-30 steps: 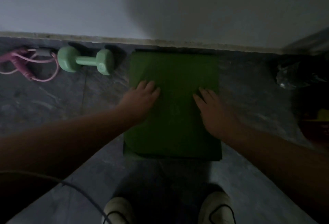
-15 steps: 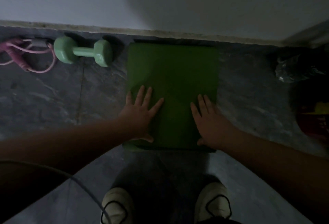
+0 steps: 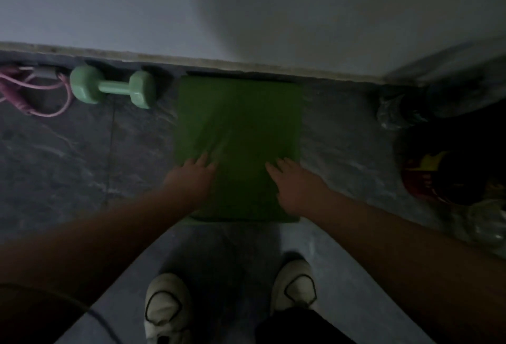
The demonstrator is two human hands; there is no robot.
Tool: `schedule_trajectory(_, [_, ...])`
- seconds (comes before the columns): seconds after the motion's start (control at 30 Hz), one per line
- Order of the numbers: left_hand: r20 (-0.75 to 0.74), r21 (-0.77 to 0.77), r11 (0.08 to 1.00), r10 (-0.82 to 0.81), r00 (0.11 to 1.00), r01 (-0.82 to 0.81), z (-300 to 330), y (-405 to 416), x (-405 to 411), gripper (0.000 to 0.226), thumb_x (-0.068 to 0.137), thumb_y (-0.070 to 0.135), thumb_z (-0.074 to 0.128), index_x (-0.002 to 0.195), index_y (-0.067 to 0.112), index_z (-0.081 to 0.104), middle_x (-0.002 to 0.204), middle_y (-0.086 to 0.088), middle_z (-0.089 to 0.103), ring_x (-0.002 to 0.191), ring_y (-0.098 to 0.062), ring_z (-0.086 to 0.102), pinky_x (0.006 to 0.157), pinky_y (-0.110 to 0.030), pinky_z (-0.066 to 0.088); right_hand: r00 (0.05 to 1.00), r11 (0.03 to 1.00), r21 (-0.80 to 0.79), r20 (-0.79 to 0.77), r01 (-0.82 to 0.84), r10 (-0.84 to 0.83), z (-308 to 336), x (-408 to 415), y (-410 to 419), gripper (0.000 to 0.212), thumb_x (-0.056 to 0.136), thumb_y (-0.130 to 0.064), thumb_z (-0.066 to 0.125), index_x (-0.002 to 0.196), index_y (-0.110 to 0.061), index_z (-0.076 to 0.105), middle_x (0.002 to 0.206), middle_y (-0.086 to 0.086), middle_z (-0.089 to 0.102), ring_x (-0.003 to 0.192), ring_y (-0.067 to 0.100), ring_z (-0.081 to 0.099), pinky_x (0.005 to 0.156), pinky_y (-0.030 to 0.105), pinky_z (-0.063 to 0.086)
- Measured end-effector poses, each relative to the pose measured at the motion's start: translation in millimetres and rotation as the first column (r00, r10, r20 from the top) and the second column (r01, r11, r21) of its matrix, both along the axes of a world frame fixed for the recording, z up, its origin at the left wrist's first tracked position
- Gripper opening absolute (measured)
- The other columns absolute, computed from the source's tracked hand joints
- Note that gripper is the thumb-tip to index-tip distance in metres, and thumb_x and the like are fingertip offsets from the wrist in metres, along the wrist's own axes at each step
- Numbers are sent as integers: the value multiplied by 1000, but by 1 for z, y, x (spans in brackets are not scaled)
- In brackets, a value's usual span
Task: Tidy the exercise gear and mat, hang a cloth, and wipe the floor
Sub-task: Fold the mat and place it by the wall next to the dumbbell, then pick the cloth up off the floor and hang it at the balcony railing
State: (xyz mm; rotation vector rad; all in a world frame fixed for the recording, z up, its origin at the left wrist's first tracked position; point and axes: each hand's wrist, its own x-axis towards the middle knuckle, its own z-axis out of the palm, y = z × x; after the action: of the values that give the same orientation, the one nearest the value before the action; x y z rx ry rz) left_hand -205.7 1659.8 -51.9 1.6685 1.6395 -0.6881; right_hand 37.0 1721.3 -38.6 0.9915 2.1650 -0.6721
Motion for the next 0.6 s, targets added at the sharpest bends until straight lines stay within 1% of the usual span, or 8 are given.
schedule_trajectory(0.07, [23,8,997,75,997,-76,47,-1,3,66,94,40,51,153,29,23,147,-9,47,128,-32,51,100,-46,47,995,995,-41,-48,86,-87,42,-5,-1,69,98,-23,49,157,-11,15,159,17,26,144,32,28,116,41,29])
schedule_trajectory(0.1, [32,35,993,111,993,-112,76,-3,4,60,95,40,49,151,29,28,137,-9,56,120,-31,57,95,-45,51,990,992,-37,-69,117,-119,68,-8,-2,67,97,-21,49,156,-10,19,156,17,31,141,31,33,114,39,31])
schedule_trajectory(0.17, [43,104,980,167,985,-171,144,-9,4,51,96,39,47,145,28,38,125,-10,64,111,-31,63,88,-41,53,976,982,-22,-110,187,-188,129,-13,-6,64,97,-18,49,155,-9,24,153,16,36,137,31,37,110,37,32])
schedule_trajectory(0.23, [52,188,962,192,980,-199,220,-15,0,46,95,36,49,139,25,45,121,-10,65,108,-33,64,83,-40,51,956,970,2,-168,243,-240,201,-19,-14,61,96,-15,51,153,-8,30,152,17,39,136,32,39,111,38,31])
schedule_trajectory(0.3, [75,256,942,203,976,-216,302,-23,-8,46,93,33,51,137,23,48,123,-10,65,109,-33,62,85,-42,52,939,963,40,-235,266,-249,282,-25,-24,61,94,-17,53,151,-8,34,150,16,43,136,32,41,112,39,32])
schedule_trajectory(0.47, [149,407,864,258,955,-297,527,-43,-37,51,87,28,55,137,17,52,130,-11,62,121,-33,55,95,-47,49,931,958,126,-297,258,-212,528,-57,-39,64,99,-29,49,156,-15,24,159,6,30,147,26,23,120,36,18])
schedule_trajectory(0.53, [159,473,827,259,952,-304,610,-51,-48,51,89,29,55,137,15,51,134,-11,59,124,-32,53,99,-47,45,925,952,196,-346,237,-159,612,-72,-46,66,96,-32,52,155,-16,26,158,8,32,146,28,24,121,43,22])
schedule_trajectory(0.6, [141,552,788,234,962,-273,679,-59,-60,51,91,32,53,139,16,50,139,-10,56,129,-31,50,103,-47,41,926,942,269,-367,198,-90,678,-87,-53,68,93,-34,54,154,-16,30,158,10,33,147,30,25,119,48,25])
